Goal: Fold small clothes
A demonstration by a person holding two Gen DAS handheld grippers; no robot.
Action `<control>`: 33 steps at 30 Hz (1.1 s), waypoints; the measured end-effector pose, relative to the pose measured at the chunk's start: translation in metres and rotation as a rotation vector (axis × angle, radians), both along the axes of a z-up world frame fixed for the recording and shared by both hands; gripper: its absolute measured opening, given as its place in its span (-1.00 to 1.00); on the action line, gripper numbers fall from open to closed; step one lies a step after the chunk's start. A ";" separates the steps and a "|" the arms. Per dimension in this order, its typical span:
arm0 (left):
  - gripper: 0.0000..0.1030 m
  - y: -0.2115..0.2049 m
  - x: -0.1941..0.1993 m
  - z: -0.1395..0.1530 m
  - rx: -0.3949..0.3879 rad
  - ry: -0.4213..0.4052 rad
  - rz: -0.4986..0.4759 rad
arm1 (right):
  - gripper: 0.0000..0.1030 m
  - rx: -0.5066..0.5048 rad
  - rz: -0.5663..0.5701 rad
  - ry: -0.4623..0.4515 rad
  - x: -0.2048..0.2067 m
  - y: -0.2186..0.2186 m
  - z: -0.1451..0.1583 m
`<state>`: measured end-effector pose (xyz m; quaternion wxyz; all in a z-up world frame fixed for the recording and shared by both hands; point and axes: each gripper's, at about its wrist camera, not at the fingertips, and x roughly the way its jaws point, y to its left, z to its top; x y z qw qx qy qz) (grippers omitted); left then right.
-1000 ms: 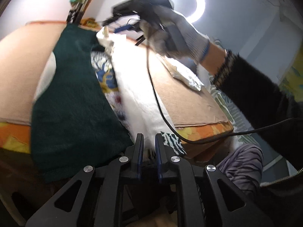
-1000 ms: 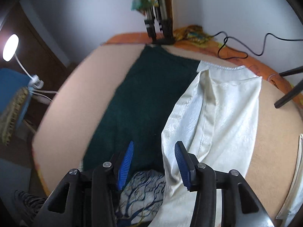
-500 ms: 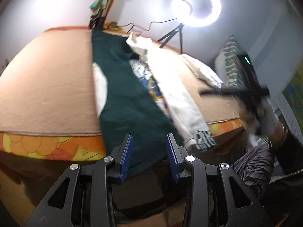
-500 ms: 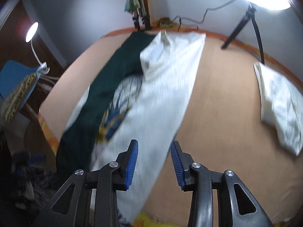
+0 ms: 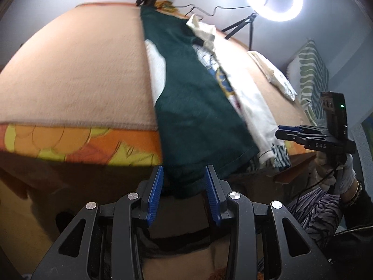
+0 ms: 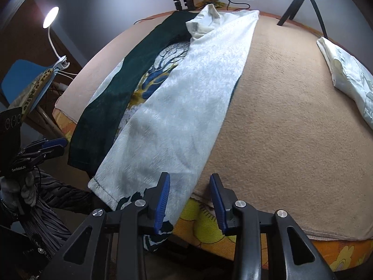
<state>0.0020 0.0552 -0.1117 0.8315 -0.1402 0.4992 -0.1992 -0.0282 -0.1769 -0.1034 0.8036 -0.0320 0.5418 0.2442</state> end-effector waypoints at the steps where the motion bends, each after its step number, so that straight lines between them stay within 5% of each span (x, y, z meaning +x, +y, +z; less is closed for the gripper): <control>1: -0.33 0.002 0.000 -0.003 -0.015 0.015 0.007 | -0.28 -0.013 0.007 -0.013 -0.002 0.003 0.000; 7: -0.41 -0.002 -0.001 -0.004 -0.037 0.007 -0.006 | -0.29 -0.042 0.025 -0.038 -0.003 0.011 -0.001; 10: -0.97 -0.003 -0.002 -0.005 -0.047 -0.010 -0.016 | -0.32 -0.058 0.032 -0.050 -0.002 0.015 -0.001; 24: -0.97 0.020 -0.012 0.007 -0.038 -0.053 0.019 | -0.51 -0.143 0.058 -0.108 -0.010 0.022 0.000; 27: -0.66 0.027 -0.006 0.005 -0.085 -0.005 0.054 | -0.47 -0.071 0.013 -0.057 -0.010 0.010 0.001; 29: -0.25 0.029 -0.003 0.001 -0.121 0.021 0.067 | -0.46 -0.035 -0.007 -0.039 -0.012 0.004 0.001; 33: -0.25 0.017 0.000 -0.004 -0.131 0.058 0.043 | -0.43 -0.021 0.003 -0.029 -0.018 0.005 -0.001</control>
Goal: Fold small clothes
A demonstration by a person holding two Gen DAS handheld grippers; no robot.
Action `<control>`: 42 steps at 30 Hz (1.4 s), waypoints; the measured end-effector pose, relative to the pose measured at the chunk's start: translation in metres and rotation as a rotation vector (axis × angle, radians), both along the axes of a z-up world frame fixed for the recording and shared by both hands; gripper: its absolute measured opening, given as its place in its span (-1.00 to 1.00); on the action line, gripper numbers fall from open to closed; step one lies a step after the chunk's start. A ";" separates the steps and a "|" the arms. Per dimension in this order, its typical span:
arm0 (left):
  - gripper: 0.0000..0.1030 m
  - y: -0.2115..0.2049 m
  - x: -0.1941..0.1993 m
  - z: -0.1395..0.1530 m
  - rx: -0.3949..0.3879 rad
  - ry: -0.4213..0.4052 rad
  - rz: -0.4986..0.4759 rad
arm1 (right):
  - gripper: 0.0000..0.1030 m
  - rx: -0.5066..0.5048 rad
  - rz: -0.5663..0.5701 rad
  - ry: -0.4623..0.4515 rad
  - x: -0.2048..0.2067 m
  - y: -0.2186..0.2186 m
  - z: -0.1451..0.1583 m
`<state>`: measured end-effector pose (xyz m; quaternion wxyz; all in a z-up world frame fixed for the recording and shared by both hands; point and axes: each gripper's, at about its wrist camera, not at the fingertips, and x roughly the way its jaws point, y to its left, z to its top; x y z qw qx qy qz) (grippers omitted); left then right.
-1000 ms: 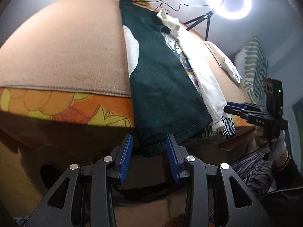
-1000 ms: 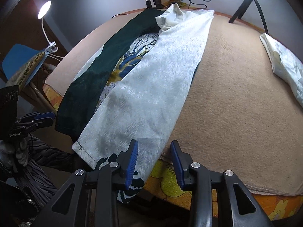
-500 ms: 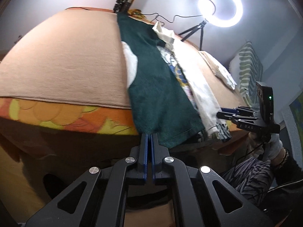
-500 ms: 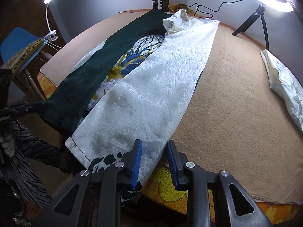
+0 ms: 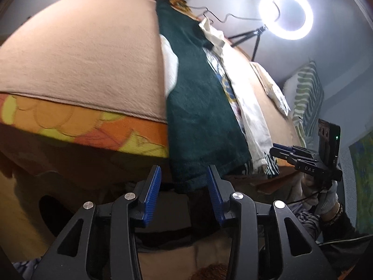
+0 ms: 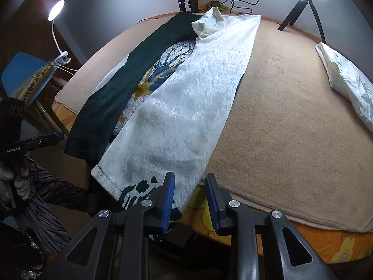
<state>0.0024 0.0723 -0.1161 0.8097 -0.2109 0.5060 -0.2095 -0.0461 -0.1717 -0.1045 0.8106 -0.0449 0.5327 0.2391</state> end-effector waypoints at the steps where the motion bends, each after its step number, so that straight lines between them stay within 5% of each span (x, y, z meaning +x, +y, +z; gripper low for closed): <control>1: -0.25 -0.003 0.001 -0.001 0.007 0.002 -0.006 | -0.42 -0.001 0.009 0.000 -0.002 0.002 0.000; 4: -0.31 -0.010 0.005 -0.007 -0.001 0.012 -0.010 | -0.42 -0.027 0.034 -0.019 -0.006 0.009 0.000; 7: -1.00 -0.014 0.005 -0.009 -0.043 0.001 -0.025 | -0.43 -0.044 0.048 -0.034 -0.009 0.013 0.000; 14: -0.99 0.001 -0.007 0.026 -0.058 -0.113 -0.002 | -1.00 -0.038 0.032 -0.038 -0.010 0.010 0.002; 20: -0.99 0.005 -0.006 0.000 -0.043 -0.033 -0.019 | -1.00 -0.010 0.010 -0.011 -0.007 0.003 -0.002; 25: -0.85 -0.001 -0.006 0.006 -0.027 -0.035 -0.053 | -0.48 0.126 -0.050 0.084 -0.009 -0.020 -0.003; 31: -0.71 0.002 0.002 -0.002 -0.076 0.020 -0.047 | -0.62 0.180 -0.073 0.115 -0.013 -0.030 -0.007; 36: -0.90 -0.003 0.002 0.003 -0.081 -0.010 -0.062 | -1.00 0.207 -0.056 0.130 -0.012 -0.026 -0.010; 42: -0.94 0.001 0.007 0.015 -0.142 -0.019 -0.047 | -1.00 0.362 -0.116 0.187 -0.006 -0.042 -0.007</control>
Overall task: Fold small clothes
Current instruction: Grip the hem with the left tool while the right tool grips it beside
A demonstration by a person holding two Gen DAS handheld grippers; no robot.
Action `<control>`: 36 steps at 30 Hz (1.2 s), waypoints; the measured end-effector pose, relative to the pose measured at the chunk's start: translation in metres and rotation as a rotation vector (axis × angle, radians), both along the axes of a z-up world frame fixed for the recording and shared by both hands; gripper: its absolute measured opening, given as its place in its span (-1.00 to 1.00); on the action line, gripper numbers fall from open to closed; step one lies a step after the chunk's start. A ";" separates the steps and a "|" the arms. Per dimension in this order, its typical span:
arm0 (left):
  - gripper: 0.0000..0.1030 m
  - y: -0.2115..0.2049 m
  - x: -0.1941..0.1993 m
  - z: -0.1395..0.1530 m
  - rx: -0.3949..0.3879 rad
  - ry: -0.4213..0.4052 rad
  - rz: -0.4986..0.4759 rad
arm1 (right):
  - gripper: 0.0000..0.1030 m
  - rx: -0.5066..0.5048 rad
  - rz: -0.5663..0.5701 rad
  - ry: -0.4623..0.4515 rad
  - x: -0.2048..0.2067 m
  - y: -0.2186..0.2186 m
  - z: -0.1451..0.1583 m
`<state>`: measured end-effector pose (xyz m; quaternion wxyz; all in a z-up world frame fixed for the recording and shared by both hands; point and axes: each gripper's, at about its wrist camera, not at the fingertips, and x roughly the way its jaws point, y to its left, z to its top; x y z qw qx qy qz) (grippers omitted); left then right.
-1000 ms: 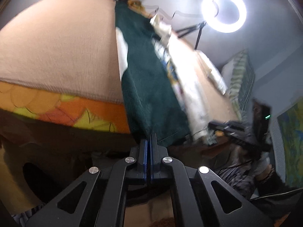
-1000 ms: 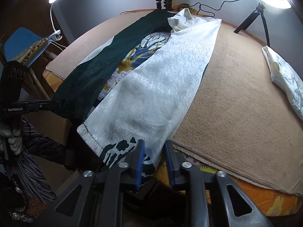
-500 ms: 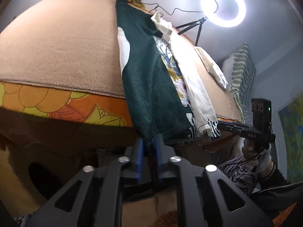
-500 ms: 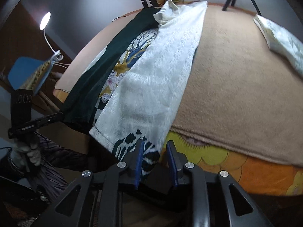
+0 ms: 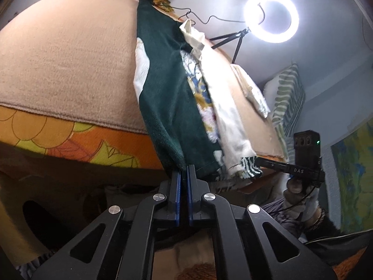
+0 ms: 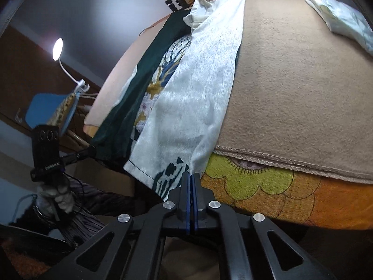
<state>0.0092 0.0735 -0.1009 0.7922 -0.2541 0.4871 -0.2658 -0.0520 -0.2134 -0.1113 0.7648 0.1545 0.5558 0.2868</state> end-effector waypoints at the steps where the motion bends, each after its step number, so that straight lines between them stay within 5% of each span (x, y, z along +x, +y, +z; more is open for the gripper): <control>1: -0.95 0.000 0.002 0.003 -0.007 -0.003 0.001 | -1.00 0.034 -0.014 0.007 0.001 -0.003 0.002; 6: -0.95 0.000 0.018 0.022 -0.030 -0.039 0.000 | -1.00 0.132 -0.059 0.011 0.013 -0.009 0.018; 16: -0.96 0.001 0.088 0.047 0.008 -0.120 0.043 | -1.00 0.138 -0.136 -0.014 0.075 -0.013 0.042; 29: -0.96 0.003 0.166 0.020 0.087 -0.102 0.118 | -0.99 0.159 -0.241 0.072 0.173 -0.014 0.007; 32: -0.89 0.006 0.173 0.017 0.100 -0.079 0.130 | -0.92 0.151 -0.249 0.074 0.178 -0.018 0.003; 34: -0.61 0.010 0.173 0.020 0.127 -0.077 0.148 | -0.80 0.139 -0.249 0.054 0.178 -0.023 0.006; 36: -0.45 0.015 0.169 0.025 0.132 -0.099 0.164 | -0.42 0.146 -0.254 0.020 0.174 -0.030 0.012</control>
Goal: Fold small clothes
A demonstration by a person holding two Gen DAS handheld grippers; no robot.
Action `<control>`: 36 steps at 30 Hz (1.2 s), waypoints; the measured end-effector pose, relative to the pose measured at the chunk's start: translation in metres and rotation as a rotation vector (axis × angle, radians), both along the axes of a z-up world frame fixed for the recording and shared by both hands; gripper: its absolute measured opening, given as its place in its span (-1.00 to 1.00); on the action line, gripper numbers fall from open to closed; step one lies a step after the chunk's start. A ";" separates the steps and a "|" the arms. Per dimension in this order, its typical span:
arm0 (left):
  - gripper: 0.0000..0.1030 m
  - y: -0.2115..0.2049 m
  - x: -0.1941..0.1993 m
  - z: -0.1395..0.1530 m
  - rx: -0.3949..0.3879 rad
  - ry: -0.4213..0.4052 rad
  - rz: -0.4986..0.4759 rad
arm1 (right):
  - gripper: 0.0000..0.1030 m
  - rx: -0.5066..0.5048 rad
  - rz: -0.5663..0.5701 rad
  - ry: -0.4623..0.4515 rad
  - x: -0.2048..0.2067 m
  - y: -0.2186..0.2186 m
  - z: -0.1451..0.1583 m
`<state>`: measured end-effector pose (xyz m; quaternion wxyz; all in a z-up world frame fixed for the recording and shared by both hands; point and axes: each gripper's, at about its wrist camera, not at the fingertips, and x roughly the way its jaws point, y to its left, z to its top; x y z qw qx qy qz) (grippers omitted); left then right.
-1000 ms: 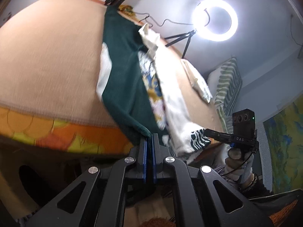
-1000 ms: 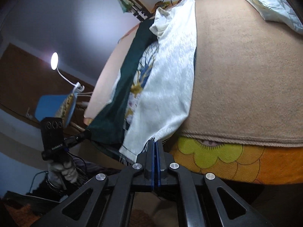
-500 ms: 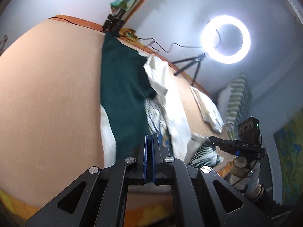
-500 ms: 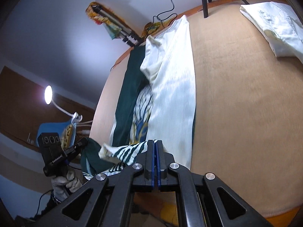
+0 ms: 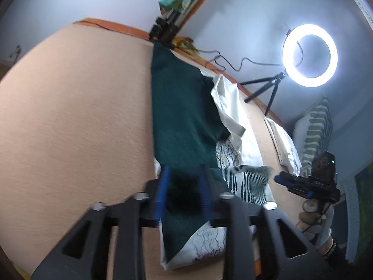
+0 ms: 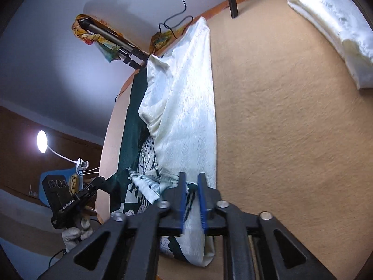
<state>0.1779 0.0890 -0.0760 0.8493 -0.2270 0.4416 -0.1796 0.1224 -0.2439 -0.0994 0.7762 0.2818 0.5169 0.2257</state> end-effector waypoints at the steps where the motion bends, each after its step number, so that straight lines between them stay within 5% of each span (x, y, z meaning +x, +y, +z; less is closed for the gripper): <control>1: -0.45 0.002 -0.003 0.002 0.002 -0.013 -0.004 | -0.40 -0.007 -0.002 -0.022 -0.003 -0.003 0.004; 11: -0.45 -0.015 -0.016 -0.015 0.115 -0.010 -0.073 | -0.41 -0.242 0.112 -0.162 -0.012 0.026 0.007; 19: -0.45 -0.030 0.001 0.012 0.199 -0.108 -0.116 | -0.39 -0.476 0.215 -0.329 -0.019 0.070 0.031; 25: -0.44 -0.030 0.043 0.032 0.210 -0.128 -0.131 | -0.39 -0.495 0.187 -0.342 0.011 0.063 0.048; 29: 0.02 -0.033 0.079 0.039 0.133 -0.119 -0.141 | -0.39 -0.493 0.167 -0.333 0.043 0.054 0.056; 36: 0.08 -0.077 0.159 0.031 0.050 -0.108 -0.187 | -0.38 -0.452 0.176 -0.304 0.098 0.063 0.045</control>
